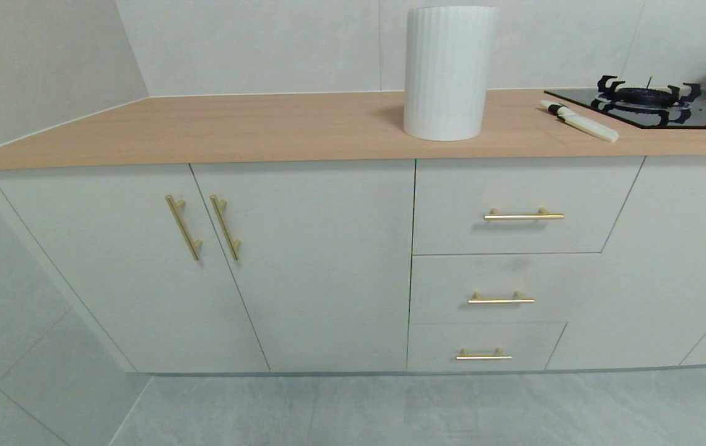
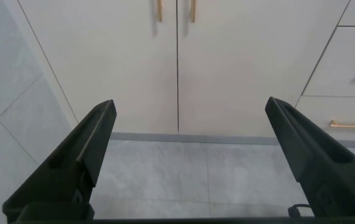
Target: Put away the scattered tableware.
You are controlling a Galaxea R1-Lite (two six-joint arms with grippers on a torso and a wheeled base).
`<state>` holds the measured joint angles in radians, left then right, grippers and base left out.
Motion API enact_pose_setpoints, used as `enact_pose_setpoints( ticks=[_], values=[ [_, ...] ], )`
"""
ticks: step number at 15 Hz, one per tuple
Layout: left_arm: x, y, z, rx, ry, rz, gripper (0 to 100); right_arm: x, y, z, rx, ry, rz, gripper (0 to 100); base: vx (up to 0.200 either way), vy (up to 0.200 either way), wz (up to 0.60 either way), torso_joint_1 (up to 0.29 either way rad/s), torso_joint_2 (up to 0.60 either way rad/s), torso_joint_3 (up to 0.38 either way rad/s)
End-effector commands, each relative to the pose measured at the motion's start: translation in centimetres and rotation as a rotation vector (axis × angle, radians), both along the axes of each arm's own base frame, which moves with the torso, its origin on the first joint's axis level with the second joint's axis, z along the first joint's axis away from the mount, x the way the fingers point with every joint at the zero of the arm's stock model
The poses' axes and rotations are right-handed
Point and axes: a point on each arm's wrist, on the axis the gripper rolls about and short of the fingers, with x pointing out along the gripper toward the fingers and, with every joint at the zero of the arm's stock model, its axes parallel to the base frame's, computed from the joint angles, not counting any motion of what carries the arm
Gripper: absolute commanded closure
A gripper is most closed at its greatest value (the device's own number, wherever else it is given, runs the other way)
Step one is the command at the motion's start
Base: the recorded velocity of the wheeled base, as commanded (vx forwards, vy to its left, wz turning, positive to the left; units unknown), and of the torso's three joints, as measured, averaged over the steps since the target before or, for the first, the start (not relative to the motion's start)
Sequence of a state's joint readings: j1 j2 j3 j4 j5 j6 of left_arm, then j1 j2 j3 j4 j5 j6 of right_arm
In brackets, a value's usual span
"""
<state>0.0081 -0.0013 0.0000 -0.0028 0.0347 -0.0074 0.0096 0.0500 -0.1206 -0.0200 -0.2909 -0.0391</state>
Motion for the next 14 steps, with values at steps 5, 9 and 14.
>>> enact_pose_setpoints(
  ticks=[5,9,14],
  values=[
    [0.01,0.00,0.01,0.000,0.001,0.000,0,0.65,0.57,-3.28,0.082,0.042,0.239,0,0.000,0.000,0.00,0.000,0.00,0.000],
    [0.01,0.00,0.01,0.000,0.001,0.000,0,0.65,0.58,-3.62,0.019,0.091,0.241,0,0.000,0.000,0.00,0.000,0.00,0.000],
    [0.01,0.00,0.01,0.003,0.001,0.000,0,0.64,0.58,-3.63,0.023,0.089,0.240,0,0.000,0.000,0.00,0.000,0.00,0.000]
  ],
)
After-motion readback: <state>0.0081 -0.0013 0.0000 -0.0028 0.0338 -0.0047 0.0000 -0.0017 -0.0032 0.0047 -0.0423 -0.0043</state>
